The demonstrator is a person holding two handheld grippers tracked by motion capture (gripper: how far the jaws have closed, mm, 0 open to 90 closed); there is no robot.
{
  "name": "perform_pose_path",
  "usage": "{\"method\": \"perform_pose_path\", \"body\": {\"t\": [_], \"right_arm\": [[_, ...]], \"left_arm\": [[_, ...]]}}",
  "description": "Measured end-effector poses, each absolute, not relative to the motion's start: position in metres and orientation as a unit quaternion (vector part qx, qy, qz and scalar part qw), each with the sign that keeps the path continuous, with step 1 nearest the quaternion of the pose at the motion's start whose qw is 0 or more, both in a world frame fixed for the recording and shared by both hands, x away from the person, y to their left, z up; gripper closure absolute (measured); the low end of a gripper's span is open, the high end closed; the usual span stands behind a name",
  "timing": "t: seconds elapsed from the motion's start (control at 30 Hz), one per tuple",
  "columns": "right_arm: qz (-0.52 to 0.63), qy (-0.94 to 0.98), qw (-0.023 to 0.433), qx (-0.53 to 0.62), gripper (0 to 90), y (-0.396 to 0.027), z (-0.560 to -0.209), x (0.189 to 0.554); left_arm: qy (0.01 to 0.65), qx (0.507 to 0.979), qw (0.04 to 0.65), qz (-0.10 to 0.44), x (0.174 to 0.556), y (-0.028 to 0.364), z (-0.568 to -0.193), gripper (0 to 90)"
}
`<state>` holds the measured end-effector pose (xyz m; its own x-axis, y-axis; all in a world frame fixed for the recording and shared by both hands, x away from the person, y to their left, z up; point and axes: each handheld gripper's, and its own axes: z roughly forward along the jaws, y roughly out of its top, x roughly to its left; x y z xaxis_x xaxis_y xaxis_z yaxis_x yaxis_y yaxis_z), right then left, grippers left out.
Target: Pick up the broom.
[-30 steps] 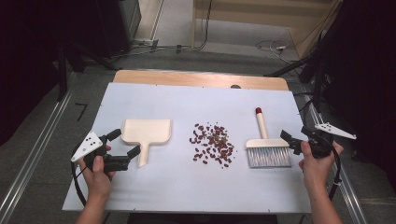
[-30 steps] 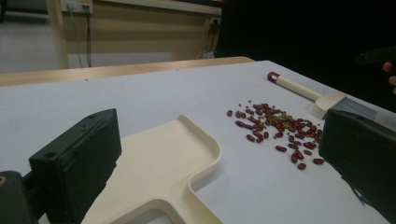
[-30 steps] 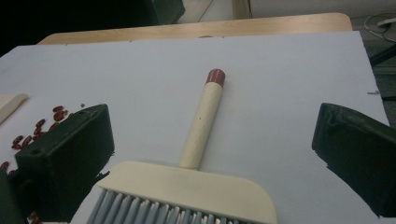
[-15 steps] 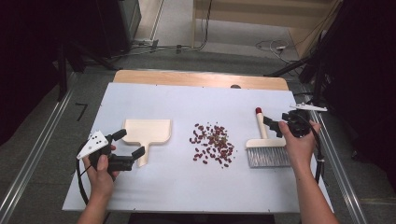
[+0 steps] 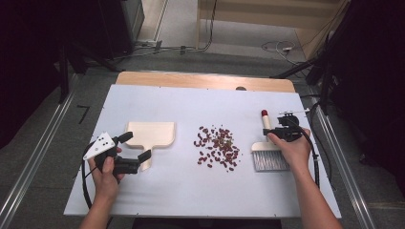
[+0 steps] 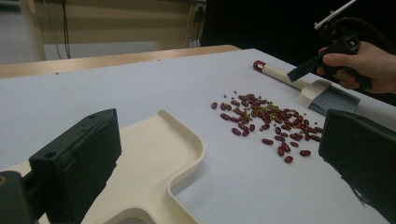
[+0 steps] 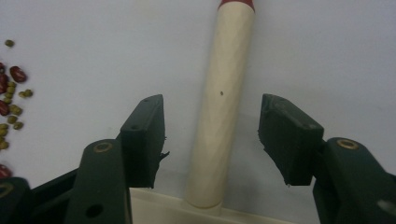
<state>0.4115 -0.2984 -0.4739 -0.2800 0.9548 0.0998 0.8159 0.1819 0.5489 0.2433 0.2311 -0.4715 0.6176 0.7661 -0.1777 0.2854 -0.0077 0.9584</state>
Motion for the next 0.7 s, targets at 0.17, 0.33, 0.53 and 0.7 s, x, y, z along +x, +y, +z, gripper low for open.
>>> {"method": "perform_pose_path", "body": {"t": [0.17, 0.33, 0.53, 0.7], "right_arm": [[0.24, 0.75, 0.132, 0.601, 43.4, -0.3, -0.477, 0.412], [0.207, 0.767, 0.147, 0.59, 48.8, -0.291, -0.481, 0.408], [0.186, 0.761, 0.155, 0.602, 51.0, -0.284, -0.481, 0.41], [0.206, 0.746, 0.16, 0.613, 67.3, -0.29, -0.482, 0.409]], "left_arm": [[0.386, 0.684, 0.585, 0.204, 0.243, 0.229, -0.472, 0.0], [0.387, 0.685, 0.582, 0.206, 0.243, 0.229, -0.472, 0.0], [0.385, 0.69, 0.578, 0.205, 0.242, 0.225, -0.471, 0.0], [0.38, 0.697, 0.572, 0.205, 0.243, 0.22, -0.472, 0.0]]}}
